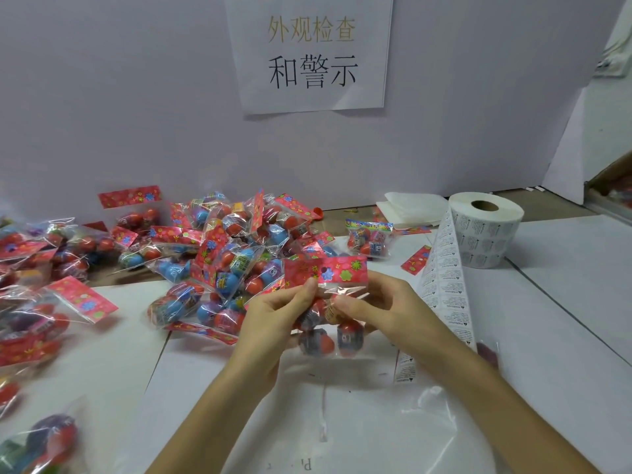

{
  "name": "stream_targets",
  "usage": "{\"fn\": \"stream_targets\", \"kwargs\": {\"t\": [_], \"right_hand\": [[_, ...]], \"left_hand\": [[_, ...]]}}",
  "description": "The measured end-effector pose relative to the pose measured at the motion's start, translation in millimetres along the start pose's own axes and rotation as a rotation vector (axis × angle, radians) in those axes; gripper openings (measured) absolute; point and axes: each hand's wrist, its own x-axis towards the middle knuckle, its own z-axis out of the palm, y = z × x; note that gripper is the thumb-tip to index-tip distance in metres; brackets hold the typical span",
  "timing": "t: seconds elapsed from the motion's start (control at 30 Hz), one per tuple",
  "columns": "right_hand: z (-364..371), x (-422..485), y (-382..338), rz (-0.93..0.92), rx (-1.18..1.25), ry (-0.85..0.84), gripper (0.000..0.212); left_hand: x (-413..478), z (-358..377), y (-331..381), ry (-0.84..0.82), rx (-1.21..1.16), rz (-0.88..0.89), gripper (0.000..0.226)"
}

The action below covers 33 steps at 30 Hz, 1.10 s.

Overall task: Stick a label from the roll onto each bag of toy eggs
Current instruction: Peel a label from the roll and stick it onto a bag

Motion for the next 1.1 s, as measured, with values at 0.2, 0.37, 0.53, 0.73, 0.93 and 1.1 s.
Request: {"fn": "stream_targets", "kwargs": {"t": [0.2,0.37,0.53,0.73,0.93,1.1], "right_hand": [[0.3,-0.2,0.7,-0.015,0.08,0.071,0.016],[-1.4,0.9,4.0,-0.006,0.044,0.084,0.016],[-1.7,2.8,5.3,-0.017,0.075,0.144,0.013],[-5.0,3.7,5.8,-0.031,0.042,0.22,0.013],[-3.0,4.3,5.6,0.028,0.032,0.19,0.008],[-1.0,2.7,3.1,0.065,0.047,0.133,0.011]], "left_hand": [[-2.4,4.6,-2.6,-0.035,0.054,0.043,0.04],[-3.1,4.0,-2.2,-0.025,0.095,0.068,0.037],[-4.1,5.0,0.0,-0.045,0.104,0.054,0.034],[-5.5,0.6,2.6,-0.122,0.056,0.022,0.024],[-2.4,-1.2,2.3,-0.094,0.031,-0.031,0.014],[-2.4,0.3,0.3,-0.049,-0.015,-0.01,0.025]]}}
